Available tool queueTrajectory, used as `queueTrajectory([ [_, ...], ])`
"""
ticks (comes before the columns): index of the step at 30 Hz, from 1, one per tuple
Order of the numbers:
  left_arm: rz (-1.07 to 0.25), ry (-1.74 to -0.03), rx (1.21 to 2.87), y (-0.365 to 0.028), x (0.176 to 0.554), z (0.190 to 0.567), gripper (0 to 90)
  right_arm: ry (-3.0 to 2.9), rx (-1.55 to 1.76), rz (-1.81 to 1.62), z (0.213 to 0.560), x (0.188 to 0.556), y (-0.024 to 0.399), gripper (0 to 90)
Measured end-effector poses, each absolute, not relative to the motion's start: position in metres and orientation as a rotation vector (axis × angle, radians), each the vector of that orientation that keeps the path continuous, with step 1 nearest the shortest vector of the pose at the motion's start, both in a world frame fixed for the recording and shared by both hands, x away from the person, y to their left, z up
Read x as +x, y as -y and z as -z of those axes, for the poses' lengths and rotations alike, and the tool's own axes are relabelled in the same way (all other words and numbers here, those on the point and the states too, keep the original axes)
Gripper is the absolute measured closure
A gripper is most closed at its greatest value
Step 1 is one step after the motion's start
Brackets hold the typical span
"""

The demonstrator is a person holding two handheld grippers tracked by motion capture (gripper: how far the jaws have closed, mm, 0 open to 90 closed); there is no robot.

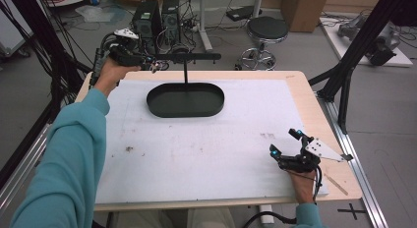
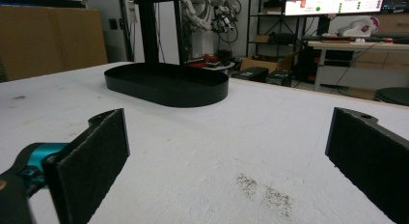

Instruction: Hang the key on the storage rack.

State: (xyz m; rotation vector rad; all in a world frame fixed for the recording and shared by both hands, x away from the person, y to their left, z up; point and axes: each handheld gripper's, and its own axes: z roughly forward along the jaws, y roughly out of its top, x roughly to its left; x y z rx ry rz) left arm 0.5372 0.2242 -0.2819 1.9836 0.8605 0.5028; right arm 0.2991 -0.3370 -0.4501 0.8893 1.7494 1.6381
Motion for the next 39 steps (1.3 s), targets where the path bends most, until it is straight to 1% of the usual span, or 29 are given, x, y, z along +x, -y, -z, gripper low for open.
queueTrajectory([
  [6,-0.534,-0.878,1.960,-0.224,0.540,0.285,87.9,-1.749,0.885,-1.640,0.450,0.299,0.337,0.7],
  [8,-0.575,-0.907,1.914,-0.225,0.540,0.283,84.8,-1.748,0.884,-1.639,0.450,0.299,0.337,0.7],
  [10,-0.584,-0.909,1.868,-0.227,0.540,0.281,67.2,-1.750,0.888,-1.638,0.450,0.299,0.337,0.8],
  [12,-0.593,-0.887,1.871,-0.229,0.539,0.280,50.2,-1.750,0.888,-1.639,0.450,0.299,0.337,0.7],
  [14,-0.582,-0.889,1.880,-0.230,0.535,0.277,36.5,-1.750,0.887,-1.641,0.450,0.299,0.337,0.7],
  [16,-0.545,-0.888,1.861,-0.232,0.530,0.273,25.4,-1.749,0.884,-1.637,0.450,0.299,0.337,0.7],
  [17,-0.538,-0.895,1.845,-0.232,0.527,0.270,15.5,-1.748,0.884,-1.637,0.450,0.299,0.337,0.8],
  [18,-0.540,-0.891,1.835,-0.233,0.524,0.268,8.2,-1.752,0.888,-1.639,0.450,0.299,0.337,0.7],
  [19,-0.561,-0.874,1.816,-0.234,0.517,0.264,4.9,-1.748,0.884,-1.637,0.450,0.299,0.337,0.7],
  [21,-0.586,-0.832,1.785,-0.237,0.501,0.260,1.7,-1.749,0.885,-1.638,0.450,0.299,0.337,0.8],
  [23,-0.584,-0.802,1.780,-0.240,0.489,0.258,1.7,-1.748,0.884,-1.639,0.450,0.299,0.337,0.7],
  [27,-0.669,-0.714,1.756,-0.250,0.456,0.263,1.7,-1.747,0.885,-1.640,0.450,0.299,0.337,0.8],
  [33,-0.687,-0.679,1.697,-0.269,0.411,0.289,1.7,-1.756,0.878,-1.637,0.450,0.299,0.337,0.7],
  [39,-0.680,-0.662,1.634,-0.278,0.368,0.329,1.7,-1.759,0.878,-1.634,0.450,0.299,0.336,0.7],
])
